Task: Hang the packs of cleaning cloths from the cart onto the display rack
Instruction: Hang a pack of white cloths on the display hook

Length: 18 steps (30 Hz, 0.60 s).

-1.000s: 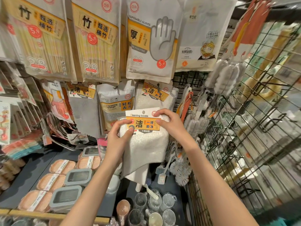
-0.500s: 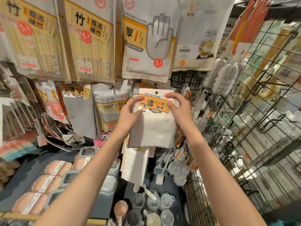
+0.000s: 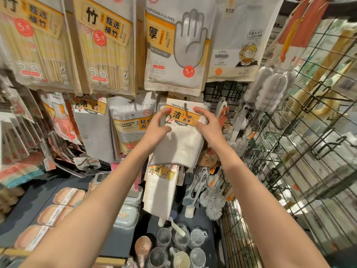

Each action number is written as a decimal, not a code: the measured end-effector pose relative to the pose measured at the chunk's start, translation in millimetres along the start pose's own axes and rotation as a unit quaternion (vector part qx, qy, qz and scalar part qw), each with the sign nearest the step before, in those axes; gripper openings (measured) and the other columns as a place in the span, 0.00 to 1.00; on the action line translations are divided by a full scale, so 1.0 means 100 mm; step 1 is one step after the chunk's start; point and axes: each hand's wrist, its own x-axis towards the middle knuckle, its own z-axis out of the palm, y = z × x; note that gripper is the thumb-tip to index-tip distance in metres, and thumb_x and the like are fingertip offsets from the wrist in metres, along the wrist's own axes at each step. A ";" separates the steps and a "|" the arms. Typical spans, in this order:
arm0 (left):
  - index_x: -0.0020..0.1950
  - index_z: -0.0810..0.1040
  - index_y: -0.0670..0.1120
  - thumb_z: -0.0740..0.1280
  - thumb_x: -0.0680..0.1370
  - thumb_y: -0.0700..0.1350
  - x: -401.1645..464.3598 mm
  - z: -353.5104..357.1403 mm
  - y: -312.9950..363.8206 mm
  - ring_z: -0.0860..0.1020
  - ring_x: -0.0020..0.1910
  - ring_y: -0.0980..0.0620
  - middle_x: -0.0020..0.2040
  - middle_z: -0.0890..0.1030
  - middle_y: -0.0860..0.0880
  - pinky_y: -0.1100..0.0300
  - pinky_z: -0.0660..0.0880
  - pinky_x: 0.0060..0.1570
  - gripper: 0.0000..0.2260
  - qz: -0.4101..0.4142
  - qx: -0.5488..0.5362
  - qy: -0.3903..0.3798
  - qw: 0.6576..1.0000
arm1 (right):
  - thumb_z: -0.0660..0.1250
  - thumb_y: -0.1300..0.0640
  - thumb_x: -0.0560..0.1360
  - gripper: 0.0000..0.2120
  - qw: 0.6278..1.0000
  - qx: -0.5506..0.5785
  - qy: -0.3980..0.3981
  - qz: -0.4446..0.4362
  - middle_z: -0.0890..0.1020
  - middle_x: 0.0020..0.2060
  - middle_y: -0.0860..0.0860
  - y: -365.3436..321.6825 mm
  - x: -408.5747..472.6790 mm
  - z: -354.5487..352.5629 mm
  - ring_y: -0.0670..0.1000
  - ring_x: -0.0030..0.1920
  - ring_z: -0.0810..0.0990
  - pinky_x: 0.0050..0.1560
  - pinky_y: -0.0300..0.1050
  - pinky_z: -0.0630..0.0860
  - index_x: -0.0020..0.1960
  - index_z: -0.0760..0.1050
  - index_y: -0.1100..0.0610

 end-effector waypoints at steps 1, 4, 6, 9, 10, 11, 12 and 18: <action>0.71 0.69 0.51 0.62 0.73 0.27 0.02 0.00 0.00 0.69 0.67 0.48 0.65 0.70 0.54 0.48 0.70 0.67 0.30 -0.008 -0.011 -0.003 1.000 | 0.63 0.69 0.74 0.22 1.000 0.003 -0.003 0.004 0.73 0.63 0.51 -0.01 0.01 0.00 0.49 0.66 0.69 0.70 0.47 0.64 0.64 0.74 0.52; 0.71 0.68 0.51 0.62 0.74 0.27 0.10 -0.02 0.00 0.69 0.68 0.45 0.67 0.70 0.52 0.49 0.71 0.65 0.30 -0.017 -0.028 -0.008 0.999 | 0.64 0.68 0.74 0.22 1.000 0.009 -0.012 0.021 0.71 0.65 0.52 -0.05 0.05 -0.01 0.48 0.66 0.68 0.67 0.39 0.63 0.66 0.73 0.52; 0.71 0.68 0.52 0.63 0.74 0.28 0.14 -0.02 -0.02 0.69 0.67 0.44 0.69 0.69 0.50 0.49 0.71 0.65 0.30 -0.013 -0.030 -0.014 0.999 | 0.64 0.68 0.74 0.24 0.999 0.004 -0.023 0.028 0.69 0.66 0.52 -0.05 0.07 -0.03 0.47 0.65 0.67 0.61 0.32 0.64 0.67 0.71 0.50; 0.72 0.67 0.54 0.67 0.74 0.31 0.21 -0.03 -0.06 0.69 0.67 0.48 0.71 0.68 0.51 0.50 0.68 0.68 0.30 -0.012 -0.014 -0.020 1.000 | 0.65 0.69 0.73 0.28 0.999 -0.016 -0.039 0.024 0.67 0.67 0.53 -0.05 0.10 -0.04 0.46 0.60 0.67 0.41 0.18 0.66 0.70 0.68 0.51; 0.72 0.66 0.54 0.68 0.74 0.32 0.24 -0.03 -0.08 0.69 0.68 0.49 0.72 0.68 0.51 0.49 0.68 0.68 0.31 -0.012 -0.009 -0.020 1.000 | 0.66 0.69 0.73 0.28 0.999 -0.019 -0.040 0.022 0.66 0.67 0.54 -0.05 0.12 -0.04 0.46 0.59 0.66 0.38 0.16 0.65 0.70 0.68 0.51; 0.72 0.66 0.55 0.69 0.74 0.33 0.26 -0.02 -0.08 0.69 0.68 0.48 0.72 0.68 0.51 0.48 0.68 0.68 0.31 -0.011 -0.008 -0.021 1.000 | 0.66 0.69 0.73 0.29 0.999 -0.022 -0.039 0.020 0.66 0.67 0.55 -0.05 0.14 -0.04 0.46 0.59 0.66 0.36 0.16 0.64 0.70 0.68 0.51; 0.71 0.66 0.56 0.70 0.73 0.34 0.28 -0.01 -0.09 0.69 0.68 0.48 0.72 0.68 0.51 0.47 0.69 0.68 0.31 -0.013 -0.010 -0.022 1.000 | 0.67 0.69 0.73 0.29 0.999 -0.025 -0.038 0.021 0.66 0.66 0.54 -0.06 0.15 -0.03 0.47 0.59 0.67 0.35 0.15 0.63 0.70 0.67 0.51; 0.73 0.64 0.56 0.71 0.72 0.33 0.33 0.02 -0.13 0.69 0.68 0.46 0.73 0.67 0.50 0.43 0.71 0.65 0.34 -0.029 -0.007 -0.041 0.999 | 0.68 0.68 0.72 0.31 0.997 -0.066 -0.016 0.027 0.62 0.69 0.55 -0.05 0.22 0.01 0.50 0.67 0.64 0.48 0.14 0.58 0.71 0.66 0.52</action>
